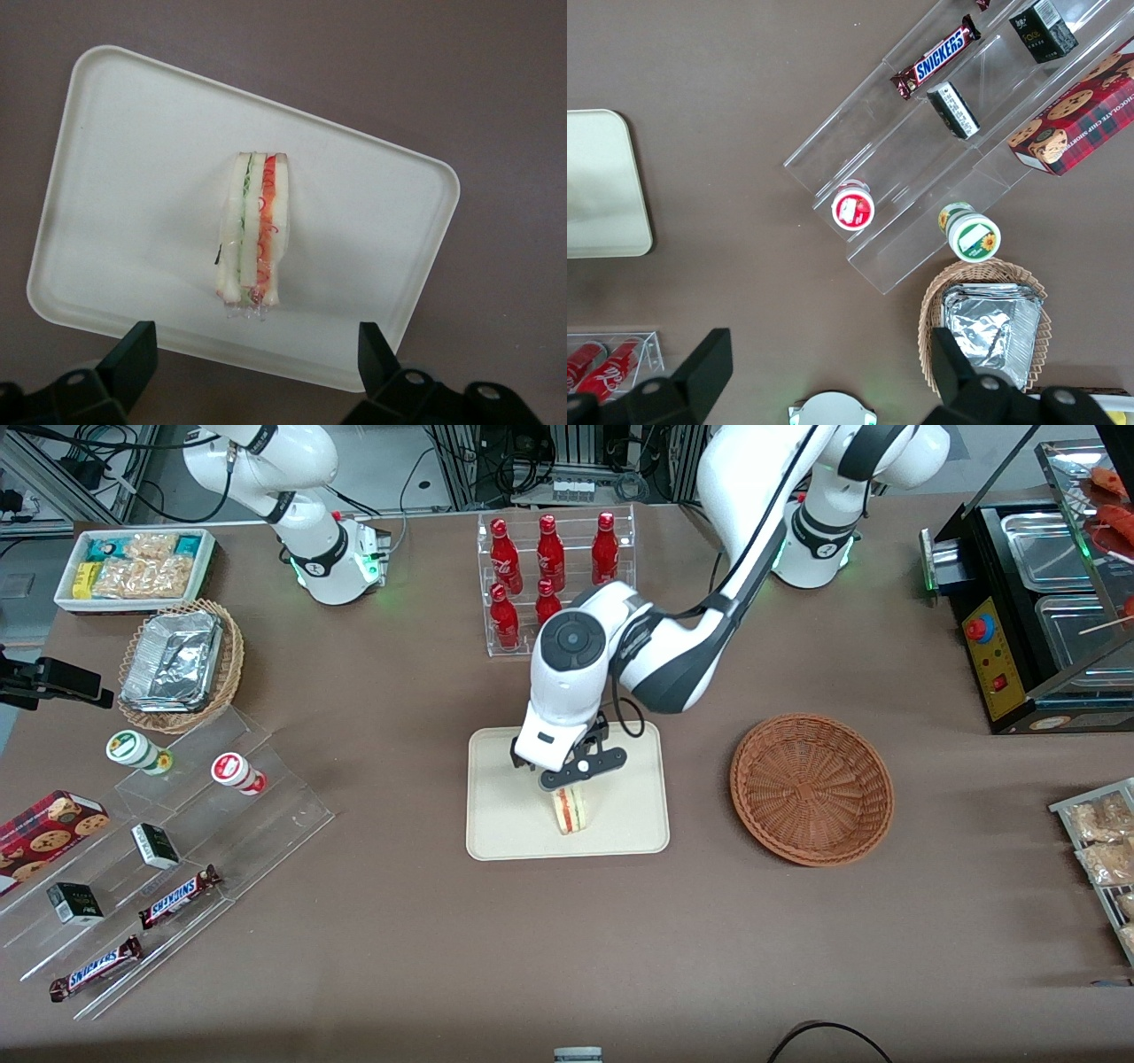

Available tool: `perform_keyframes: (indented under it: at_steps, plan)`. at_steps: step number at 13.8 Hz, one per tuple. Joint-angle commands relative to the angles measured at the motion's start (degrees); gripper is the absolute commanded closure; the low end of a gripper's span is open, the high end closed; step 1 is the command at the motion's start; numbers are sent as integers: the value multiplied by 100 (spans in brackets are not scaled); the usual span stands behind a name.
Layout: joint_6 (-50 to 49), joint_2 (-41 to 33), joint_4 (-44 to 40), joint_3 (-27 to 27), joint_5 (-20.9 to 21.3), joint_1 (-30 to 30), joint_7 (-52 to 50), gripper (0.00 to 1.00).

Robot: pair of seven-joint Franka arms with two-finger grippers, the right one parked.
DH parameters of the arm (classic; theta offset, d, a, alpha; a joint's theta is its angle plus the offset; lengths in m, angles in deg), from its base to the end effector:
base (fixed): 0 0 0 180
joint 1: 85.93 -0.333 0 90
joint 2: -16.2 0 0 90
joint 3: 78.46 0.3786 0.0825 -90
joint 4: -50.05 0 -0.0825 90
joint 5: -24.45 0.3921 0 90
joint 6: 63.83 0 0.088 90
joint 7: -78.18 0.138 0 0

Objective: Place sandwich from basket to tray

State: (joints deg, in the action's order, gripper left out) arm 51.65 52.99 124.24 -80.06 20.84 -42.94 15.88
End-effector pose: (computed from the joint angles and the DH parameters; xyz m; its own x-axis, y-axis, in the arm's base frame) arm 0.5605 -0.5526 0.3932 0.9428 0.3320 -0.0309 0.3334 -0.9371 0.1036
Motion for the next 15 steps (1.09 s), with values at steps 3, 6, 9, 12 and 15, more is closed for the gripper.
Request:
perform_keyframes:
  at_steps: [3,6,9,12,15]
  plan:
    - [-718,-559,183,2,1,-439,1113,0]
    - [-949,-945,604,11,19,-1018,1965,0]
    - [-949,-1253,1043,11,71,-1354,2730,0]
    - [-923,-1832,1675,11,212,-1662,3240,0]
    - [-993,-2229,1897,2,239,-2083,3592,0]
